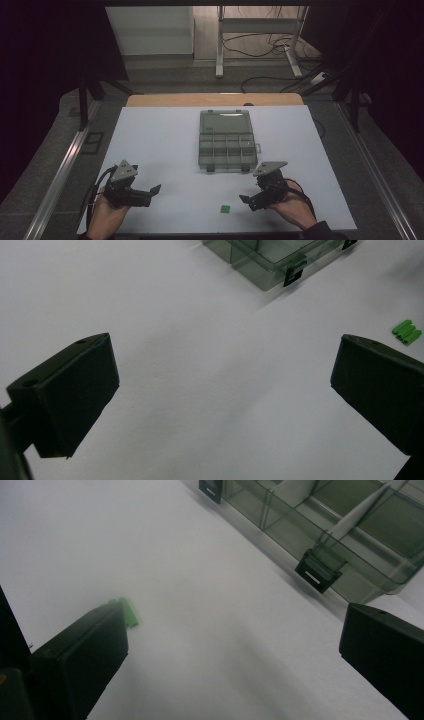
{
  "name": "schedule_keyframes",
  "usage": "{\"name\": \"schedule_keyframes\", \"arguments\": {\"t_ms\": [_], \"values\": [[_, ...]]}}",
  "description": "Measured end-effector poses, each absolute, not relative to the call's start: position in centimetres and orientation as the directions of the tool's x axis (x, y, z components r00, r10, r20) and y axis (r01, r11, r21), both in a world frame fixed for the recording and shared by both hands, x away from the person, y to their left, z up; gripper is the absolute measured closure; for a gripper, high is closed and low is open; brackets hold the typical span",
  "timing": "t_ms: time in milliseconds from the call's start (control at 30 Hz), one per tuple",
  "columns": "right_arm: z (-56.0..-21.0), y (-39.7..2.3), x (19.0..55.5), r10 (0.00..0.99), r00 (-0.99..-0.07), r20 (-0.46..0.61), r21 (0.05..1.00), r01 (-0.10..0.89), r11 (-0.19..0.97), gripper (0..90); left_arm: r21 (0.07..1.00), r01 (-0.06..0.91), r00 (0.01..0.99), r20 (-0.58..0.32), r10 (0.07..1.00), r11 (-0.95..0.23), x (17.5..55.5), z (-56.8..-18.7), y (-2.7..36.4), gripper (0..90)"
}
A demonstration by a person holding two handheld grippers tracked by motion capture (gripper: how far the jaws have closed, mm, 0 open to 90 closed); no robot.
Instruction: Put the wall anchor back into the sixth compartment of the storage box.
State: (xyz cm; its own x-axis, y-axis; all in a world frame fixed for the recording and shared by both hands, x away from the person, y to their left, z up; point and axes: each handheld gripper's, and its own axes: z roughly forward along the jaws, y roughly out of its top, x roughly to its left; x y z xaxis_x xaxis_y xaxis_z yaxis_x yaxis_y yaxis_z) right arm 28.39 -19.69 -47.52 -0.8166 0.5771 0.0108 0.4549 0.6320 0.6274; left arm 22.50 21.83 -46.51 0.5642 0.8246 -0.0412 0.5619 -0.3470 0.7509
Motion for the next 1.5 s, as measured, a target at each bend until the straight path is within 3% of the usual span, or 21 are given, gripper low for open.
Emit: {"name": "schedule_keyframes", "arguments": {"t_ms": [567,767,900,1333,1500], "values": [[-48.3,-17.1,28.7,0.531,-0.847,0.036,0.598,0.444,0.668,0.1,0.741,0.575,0.563,-0.052,0.825,-0.346,22.6,-46.6,21.8,0.0],[-48.6,-16.2,28.6,0.520,-0.853,0.032,0.580,0.440,0.686,4.5,0.739,0.576,0.565,-0.051,0.824,-0.349,22.6,-46.6,21.8,0.0],[-49.0,-15.5,28.5,0.502,-0.865,0.021,0.569,0.423,0.705,11.5,0.737,0.576,0.566,-0.049,0.823,-0.353,22.6,-46.6,21.7,0.0],[-49.9,-13.6,28.0,0.404,-0.914,0.041,0.506,0.367,0.780,51.4,0.737,0.576,0.572,-0.053,0.819,-0.354,22.6,-46.6,21.7,0.0],[-50.2,-13.3,28.1,0.375,-0.925,0.064,0.487,0.356,0.797,62.0,0.737,0.575,0.575,-0.054,0.817,-0.356,22.6,-46.6,21.7,0.0]]}}
